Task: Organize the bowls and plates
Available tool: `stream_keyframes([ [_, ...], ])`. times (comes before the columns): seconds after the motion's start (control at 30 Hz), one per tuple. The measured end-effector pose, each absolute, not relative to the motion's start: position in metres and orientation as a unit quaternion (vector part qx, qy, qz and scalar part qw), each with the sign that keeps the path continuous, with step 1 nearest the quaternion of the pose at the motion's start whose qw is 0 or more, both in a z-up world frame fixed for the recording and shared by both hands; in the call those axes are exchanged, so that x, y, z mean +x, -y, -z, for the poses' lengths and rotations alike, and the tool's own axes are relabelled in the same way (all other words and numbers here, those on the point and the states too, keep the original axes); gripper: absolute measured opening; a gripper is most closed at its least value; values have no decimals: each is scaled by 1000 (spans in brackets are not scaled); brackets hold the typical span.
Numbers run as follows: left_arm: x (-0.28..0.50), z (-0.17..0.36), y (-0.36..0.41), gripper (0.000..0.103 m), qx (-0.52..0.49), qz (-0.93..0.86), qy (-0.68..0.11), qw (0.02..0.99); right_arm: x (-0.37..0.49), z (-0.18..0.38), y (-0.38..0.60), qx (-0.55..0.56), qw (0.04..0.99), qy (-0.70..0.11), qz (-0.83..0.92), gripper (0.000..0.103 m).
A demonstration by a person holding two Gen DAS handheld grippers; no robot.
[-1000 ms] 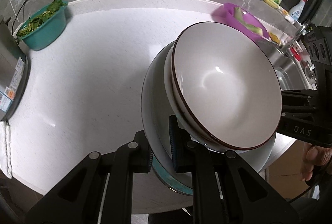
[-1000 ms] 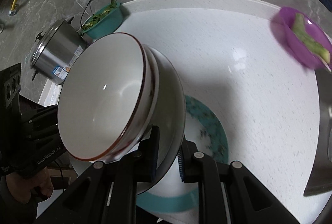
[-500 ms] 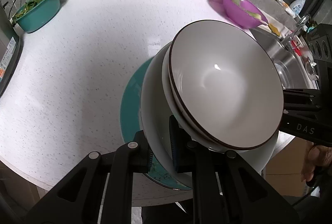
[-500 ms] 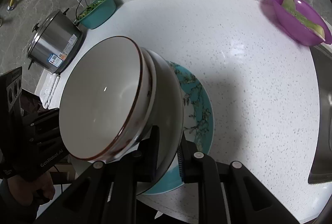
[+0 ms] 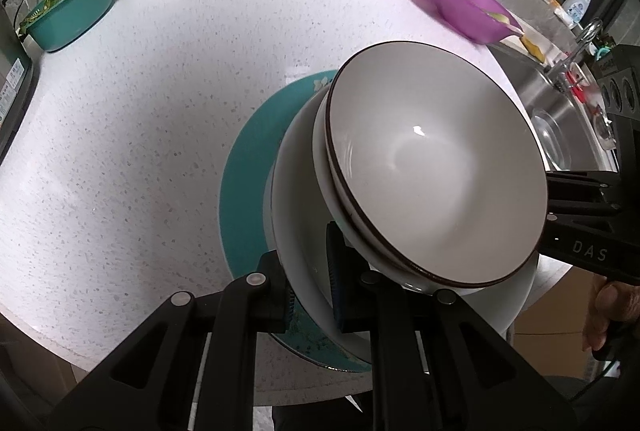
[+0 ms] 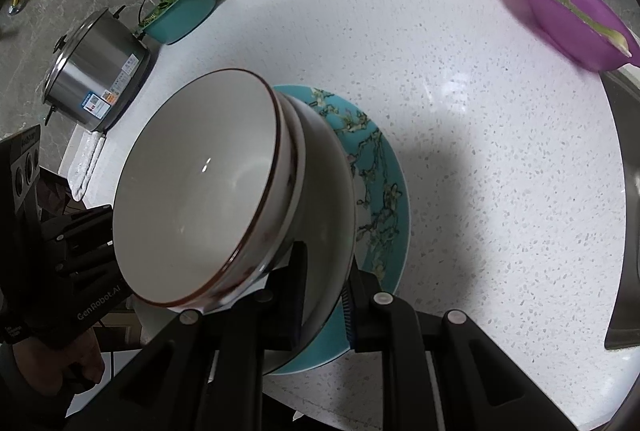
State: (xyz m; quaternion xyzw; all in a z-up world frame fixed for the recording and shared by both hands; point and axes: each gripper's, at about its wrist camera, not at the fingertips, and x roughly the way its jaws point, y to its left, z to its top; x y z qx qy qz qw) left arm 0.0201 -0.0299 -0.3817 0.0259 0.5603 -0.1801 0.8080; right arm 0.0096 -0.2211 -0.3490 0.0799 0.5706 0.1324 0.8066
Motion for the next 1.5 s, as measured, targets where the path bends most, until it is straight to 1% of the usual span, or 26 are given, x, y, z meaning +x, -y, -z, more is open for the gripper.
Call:
stream_keyframes([
  [0.73,16,387,31,12,30,172,-548,818,3,356,209,41,818,-559,-128,18],
  [0.83,15,386,27,14,24,173,-546,820,2,355,210,41,820,-556,-132,22],
  [0.9,14,384,23,19,22,170,-542,822,1,353,210,36,823,-553,-128,27],
  [0.93,13,383,21,27,21,167,-541,824,1,353,211,35,824,-552,-125,29],
  [0.97,13,382,18,36,20,163,-540,826,1,353,213,36,824,-552,-121,34],
  [1.1,9,372,8,41,8,156,-528,835,0,348,220,38,828,-547,-119,35],
  [1.17,8,364,3,59,9,146,-524,839,-1,345,222,39,829,-545,-119,36],
  [1.23,4,354,-4,65,0,143,-518,844,-2,341,227,44,830,-544,-117,36],
  [1.27,2,349,-7,69,-1,140,-515,846,-2,339,229,46,832,-541,-115,40],
  [1.3,0,343,-12,75,-6,139,-510,849,-3,335,232,48,834,-539,-111,49],
  [1.33,-4,336,-16,90,-12,139,-504,853,-5,330,238,53,837,-534,-108,53],
  [1.37,-5,330,-18,100,-15,139,-499,855,-6,325,241,58,840,-529,-108,60],
  [1.5,-13,303,-21,101,-15,133,-479,867,-10,303,255,73,853,-507,-105,75],
])
